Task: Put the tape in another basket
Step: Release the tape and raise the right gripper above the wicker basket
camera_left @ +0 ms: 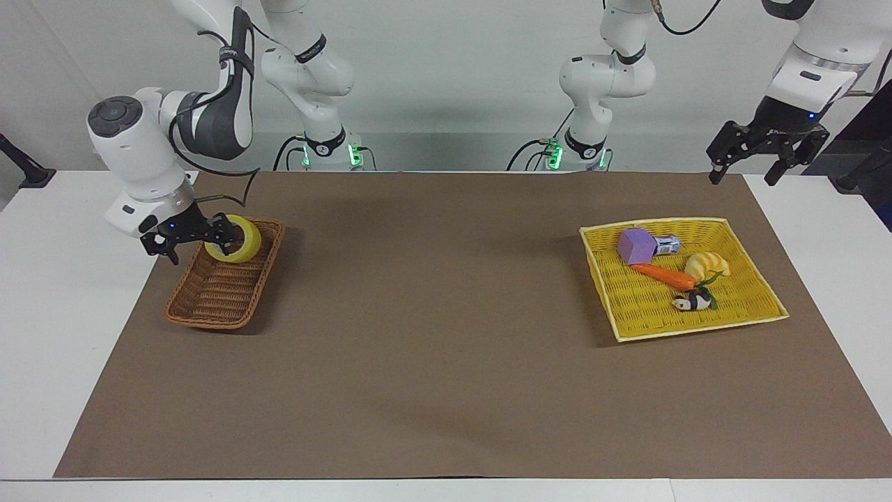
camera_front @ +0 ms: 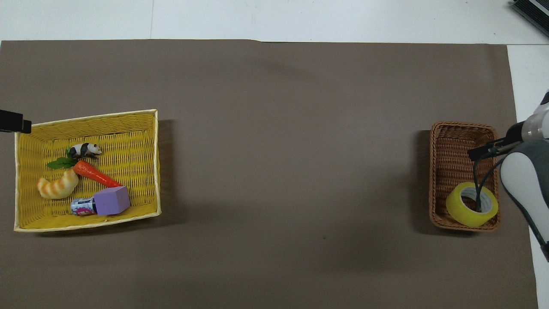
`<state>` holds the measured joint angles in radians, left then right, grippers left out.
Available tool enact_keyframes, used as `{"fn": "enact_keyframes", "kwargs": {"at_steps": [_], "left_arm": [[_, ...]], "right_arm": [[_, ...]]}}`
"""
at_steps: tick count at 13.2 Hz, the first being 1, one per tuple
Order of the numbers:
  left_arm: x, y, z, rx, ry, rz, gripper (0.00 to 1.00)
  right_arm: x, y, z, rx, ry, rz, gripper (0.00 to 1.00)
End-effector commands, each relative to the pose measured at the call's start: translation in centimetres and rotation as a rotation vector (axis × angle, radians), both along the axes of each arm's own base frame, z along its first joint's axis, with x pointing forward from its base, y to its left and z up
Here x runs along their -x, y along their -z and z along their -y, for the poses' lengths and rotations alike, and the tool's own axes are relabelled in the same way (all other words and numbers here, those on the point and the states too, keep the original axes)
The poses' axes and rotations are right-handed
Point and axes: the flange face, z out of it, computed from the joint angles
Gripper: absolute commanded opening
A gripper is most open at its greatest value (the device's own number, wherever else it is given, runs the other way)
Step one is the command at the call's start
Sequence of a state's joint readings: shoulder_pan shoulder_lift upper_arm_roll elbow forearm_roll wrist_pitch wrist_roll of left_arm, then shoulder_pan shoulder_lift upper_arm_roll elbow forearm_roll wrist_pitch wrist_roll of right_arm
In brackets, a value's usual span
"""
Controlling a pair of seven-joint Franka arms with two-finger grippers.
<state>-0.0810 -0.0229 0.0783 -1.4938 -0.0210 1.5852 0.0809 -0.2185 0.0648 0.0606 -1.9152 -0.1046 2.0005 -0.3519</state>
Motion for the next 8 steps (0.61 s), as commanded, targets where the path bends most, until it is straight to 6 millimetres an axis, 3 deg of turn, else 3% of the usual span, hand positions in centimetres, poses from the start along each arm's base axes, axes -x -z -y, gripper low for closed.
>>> {"fn": "enact_keyframes", "kwargs": {"at_steps": [1,4,8], "left_arm": [[0.5,-0.6,-0.3,-0.014,0.003,-0.005,1.00],[0.5,-0.6,-0.3,-0.014,0.003,-0.005,1.00],[0.5,-0.6,-0.3,-0.014,0.003,-0.005,1.00]], "right_arm": [[-0.9,-2.8,-2.7,0.010,0.154,-0.012,1.00],[0.3,-7.2,-6.7,-0.002,0.259,0.021,1.00],[1.3,-13.7,-7.7,-0.085,0.284,-0.029,1.00]]}}
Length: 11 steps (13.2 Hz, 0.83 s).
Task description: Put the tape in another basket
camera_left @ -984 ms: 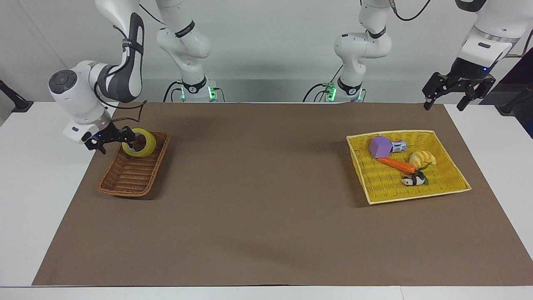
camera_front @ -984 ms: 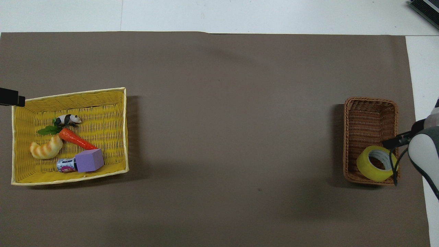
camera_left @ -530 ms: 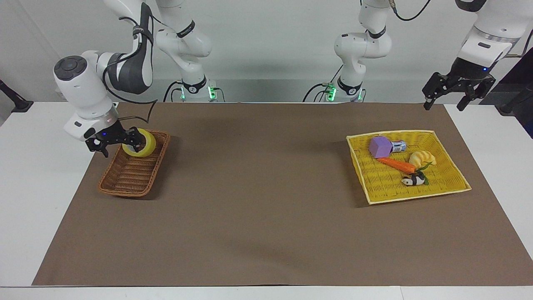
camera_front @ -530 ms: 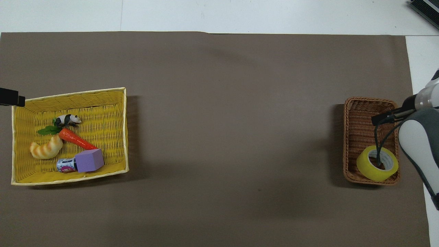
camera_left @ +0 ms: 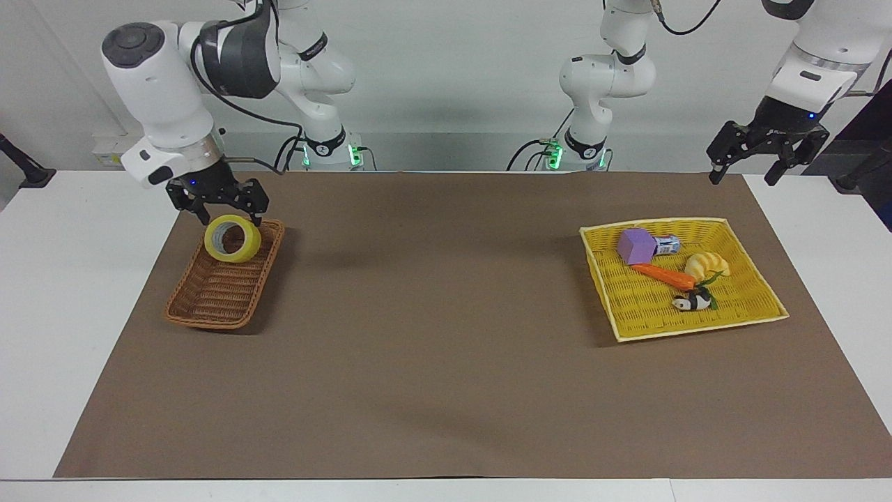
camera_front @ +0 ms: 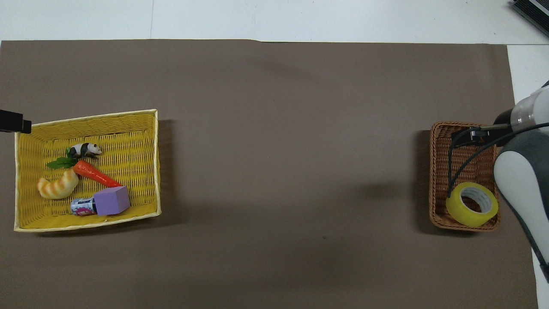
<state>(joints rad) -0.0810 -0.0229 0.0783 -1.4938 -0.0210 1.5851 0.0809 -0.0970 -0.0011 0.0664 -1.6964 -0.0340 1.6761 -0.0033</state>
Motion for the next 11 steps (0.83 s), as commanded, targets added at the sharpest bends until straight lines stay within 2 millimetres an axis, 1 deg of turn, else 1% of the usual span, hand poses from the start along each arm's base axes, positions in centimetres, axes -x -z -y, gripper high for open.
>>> {"fn": "enact_keyframes", "kwargs": {"at_steps": [1,3,6,8,11], "left_arm": [[0.4,-0.5,-0.3,-0.014,0.003,-0.007,1.00],[0.5,-0.6,-0.3,-0.014,0.003,-0.005,1.00],[0.5,-0.6,-0.3,-0.014,0.003,-0.005,1.00],[0.5,-0.6,-0.3,-0.014,0.003,-0.005,1.00],[0.5,-0.6,-0.3,-0.014,0.003,-0.005,1.00]], "right_arm": [[0.7,-3.9,-0.2,-0.028,0.031,-0.033,1.00],[0.8,-4.0,-0.1,-0.024,0.027,-0.038,1.00],[0.8,-4.0,0.6,-0.020,0.034,-0.036,1.00],[0.9,-4.0,0.5,-0.009,0.030,-0.040,1.00],[0.9,-4.0,1.5,-0.009,0.045,-0.038,1.00]]}}
